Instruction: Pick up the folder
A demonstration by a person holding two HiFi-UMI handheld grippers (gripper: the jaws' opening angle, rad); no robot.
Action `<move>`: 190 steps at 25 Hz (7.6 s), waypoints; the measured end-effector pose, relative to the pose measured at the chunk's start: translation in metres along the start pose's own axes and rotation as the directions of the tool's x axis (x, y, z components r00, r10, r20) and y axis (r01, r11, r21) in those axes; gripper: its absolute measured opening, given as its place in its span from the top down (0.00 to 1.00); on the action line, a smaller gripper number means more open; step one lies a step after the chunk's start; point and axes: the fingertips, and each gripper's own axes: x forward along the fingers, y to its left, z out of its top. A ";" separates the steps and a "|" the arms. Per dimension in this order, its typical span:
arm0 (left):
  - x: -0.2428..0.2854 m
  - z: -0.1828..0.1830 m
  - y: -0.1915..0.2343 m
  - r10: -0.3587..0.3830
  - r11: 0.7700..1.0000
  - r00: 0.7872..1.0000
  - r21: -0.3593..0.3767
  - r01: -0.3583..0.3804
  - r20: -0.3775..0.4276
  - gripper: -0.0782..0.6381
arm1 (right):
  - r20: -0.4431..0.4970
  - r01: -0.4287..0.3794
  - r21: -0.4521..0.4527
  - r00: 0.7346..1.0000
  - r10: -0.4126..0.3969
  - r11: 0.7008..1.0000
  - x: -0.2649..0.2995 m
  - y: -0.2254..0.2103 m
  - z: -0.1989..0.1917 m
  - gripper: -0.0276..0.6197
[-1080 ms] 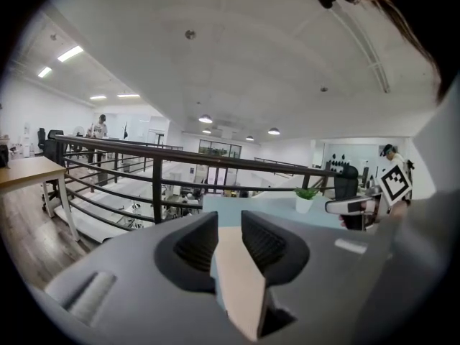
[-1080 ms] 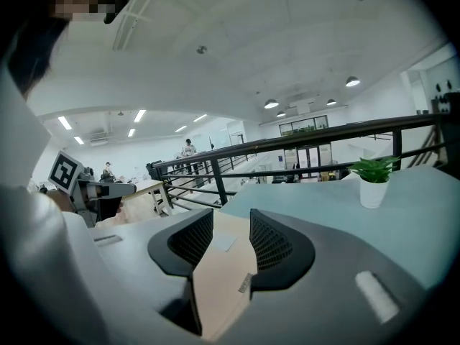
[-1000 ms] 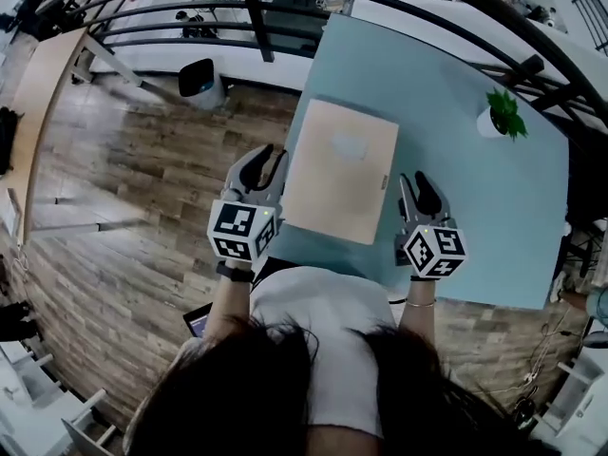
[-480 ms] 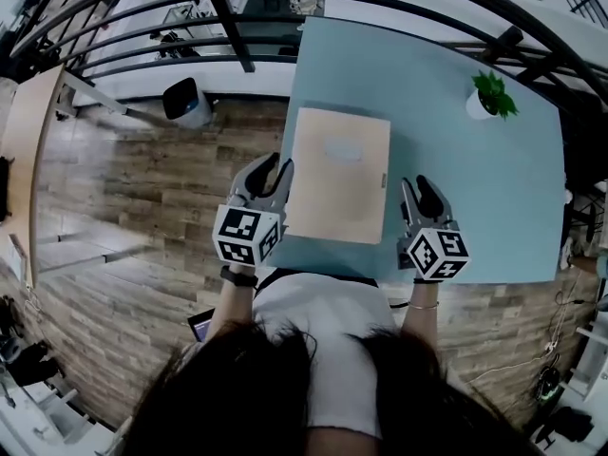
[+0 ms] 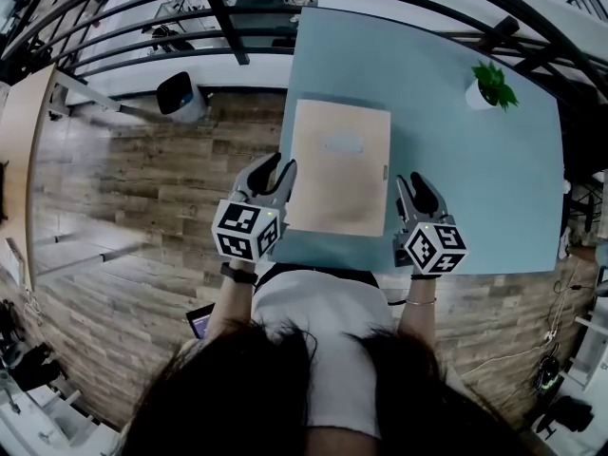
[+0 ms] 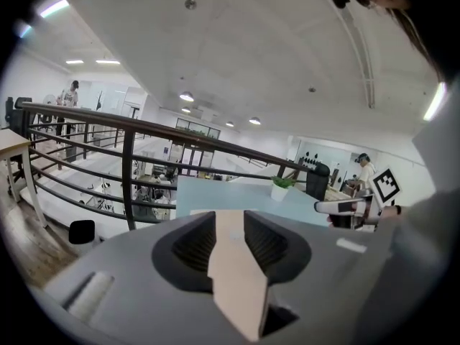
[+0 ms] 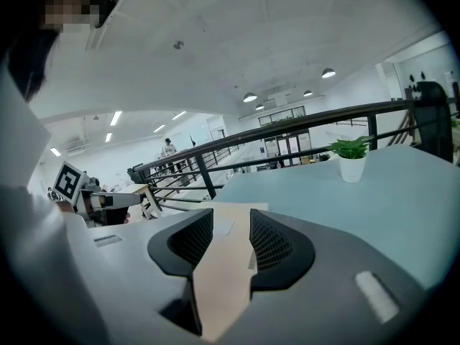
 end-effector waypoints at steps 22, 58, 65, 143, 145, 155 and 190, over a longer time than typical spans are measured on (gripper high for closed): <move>0.019 -0.111 0.012 -0.081 0.980 0.966 -0.196 0.033 -0.244 0.67 | -0.200 0.000 0.177 0.979 0.036 0.984 0.018 -0.014 -0.090 0.72; 0.023 -0.141 0.025 -0.047 0.950 0.951 -0.307 -0.052 -0.307 0.67 | -0.335 -0.104 0.468 0.898 0.286 0.877 0.043 -0.025 -0.143 0.48; 0.025 -0.143 0.024 -0.033 0.951 0.949 -0.302 -0.067 -0.315 0.67 | -0.351 -0.192 0.604 0.807 0.474 0.774 0.043 -0.020 -0.156 0.43; 0.022 -0.089 0.029 -0.010 0.970 0.983 -0.242 -0.035 -0.183 0.68 | -0.146 -0.467 0.750 0.574 0.806 0.468 0.051 0.062 -0.108 0.53; 0.021 -0.078 0.025 -0.014 0.973 0.987 -0.228 -0.024 -0.162 0.68 | -0.142 -0.488 0.725 0.585 0.799 0.486 0.046 0.063 -0.096 0.53; 0.017 -0.011 0.003 -0.036 0.992 0.999 -0.120 0.033 -0.025 0.68 | -0.132 -0.551 0.556 0.681 0.720 0.623 0.016 0.065 -0.036 0.53; 0.000 0.053 -0.031 -0.030 0.990 0.995 0.142 0.016 0.094 0.68 | 0.176 0.037 -0.267 0.984 0.011 0.963 -0.025 0.026 0.076 0.54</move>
